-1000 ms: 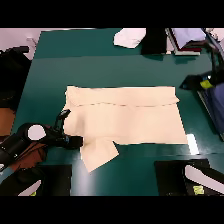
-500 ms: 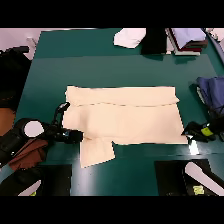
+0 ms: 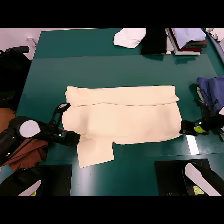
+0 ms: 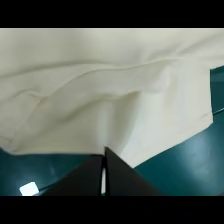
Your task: Fold the shirts.
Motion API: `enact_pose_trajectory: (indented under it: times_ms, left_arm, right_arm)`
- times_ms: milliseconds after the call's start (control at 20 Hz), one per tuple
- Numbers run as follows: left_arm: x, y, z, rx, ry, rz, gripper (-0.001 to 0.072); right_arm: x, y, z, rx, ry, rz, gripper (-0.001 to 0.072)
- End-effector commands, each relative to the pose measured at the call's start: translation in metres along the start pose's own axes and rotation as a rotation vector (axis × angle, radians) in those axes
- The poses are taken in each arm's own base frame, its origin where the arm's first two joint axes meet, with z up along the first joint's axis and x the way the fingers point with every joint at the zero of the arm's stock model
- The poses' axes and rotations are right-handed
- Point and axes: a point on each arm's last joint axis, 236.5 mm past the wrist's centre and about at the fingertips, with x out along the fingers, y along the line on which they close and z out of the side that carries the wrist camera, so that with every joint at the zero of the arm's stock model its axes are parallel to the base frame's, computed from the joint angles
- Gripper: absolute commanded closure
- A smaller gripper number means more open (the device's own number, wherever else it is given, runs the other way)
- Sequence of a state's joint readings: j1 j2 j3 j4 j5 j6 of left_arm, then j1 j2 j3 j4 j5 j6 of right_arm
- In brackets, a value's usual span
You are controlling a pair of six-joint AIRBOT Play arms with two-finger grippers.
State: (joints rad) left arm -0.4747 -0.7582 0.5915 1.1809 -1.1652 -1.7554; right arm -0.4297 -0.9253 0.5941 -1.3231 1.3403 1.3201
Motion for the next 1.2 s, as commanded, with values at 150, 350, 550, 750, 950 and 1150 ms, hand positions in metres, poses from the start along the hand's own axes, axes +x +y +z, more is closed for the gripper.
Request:
enact_pose_trajectory:
  times_ms: [150, 350, 550, 750, 950, 1150]
  left_arm:
    - [-0.046, 0.004, -0.004, 0.036, -0.052, 0.069, 0.0685]
    - [-0.069, 0.029, 0.053, 0.019, -0.217, 0.174, 0.0684]
    - [-0.069, 0.064, 0.119, 0.017, -0.287, 0.226, 0.0684]
    - [-0.060, 0.083, 0.192, 0.083, -0.318, 0.256, 0.0684]
    - [-0.041, 0.090, 0.254, 0.107, -0.344, 0.263, 0.0684]
    - [-0.029, 0.094, 0.290, 0.112, -0.390, 0.264, 0.0683]
  right_arm:
    - [-0.058, 0.009, 0.006, -0.130, -0.120, -0.098, 0.0693]
    - [-0.079, 0.015, 0.048, -0.143, -0.186, -0.093, 0.0694]
    - [-0.081, 0.032, 0.107, -0.212, -0.206, -0.094, 0.0693]
    - [-0.069, 0.054, 0.162, -0.255, -0.177, -0.084, 0.0693]
    - [-0.053, 0.071, 0.203, -0.273, -0.160, -0.078, 0.0693]
    - [-0.043, 0.078, 0.226, -0.290, -0.134, -0.074, 0.0693]
